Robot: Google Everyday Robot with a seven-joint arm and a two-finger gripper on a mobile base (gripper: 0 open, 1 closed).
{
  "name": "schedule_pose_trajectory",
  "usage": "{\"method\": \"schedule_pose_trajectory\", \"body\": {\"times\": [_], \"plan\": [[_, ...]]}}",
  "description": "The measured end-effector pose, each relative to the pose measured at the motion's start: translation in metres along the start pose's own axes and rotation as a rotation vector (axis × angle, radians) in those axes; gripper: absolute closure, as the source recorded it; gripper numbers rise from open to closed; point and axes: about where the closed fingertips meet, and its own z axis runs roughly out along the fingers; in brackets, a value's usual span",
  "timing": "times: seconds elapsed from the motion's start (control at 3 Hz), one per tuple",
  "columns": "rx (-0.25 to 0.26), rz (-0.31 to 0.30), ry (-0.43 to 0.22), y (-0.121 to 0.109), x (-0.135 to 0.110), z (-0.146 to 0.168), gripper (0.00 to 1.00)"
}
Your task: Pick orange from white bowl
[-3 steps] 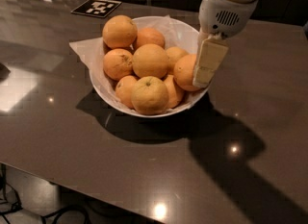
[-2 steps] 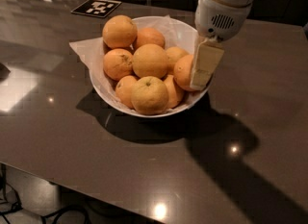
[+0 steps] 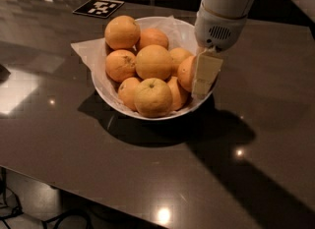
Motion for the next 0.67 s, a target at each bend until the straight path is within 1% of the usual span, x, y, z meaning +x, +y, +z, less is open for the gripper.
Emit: {"method": "schedule_pose_trajectory", "body": {"times": [0.33, 0.67], "plan": [[-0.016, 0.009, 0.0, 0.0031, 0.0066, 0.0125, 0.4], [0.0, 0.007, -0.014, -0.001, 0.0021, 0.013, 0.63]]}}
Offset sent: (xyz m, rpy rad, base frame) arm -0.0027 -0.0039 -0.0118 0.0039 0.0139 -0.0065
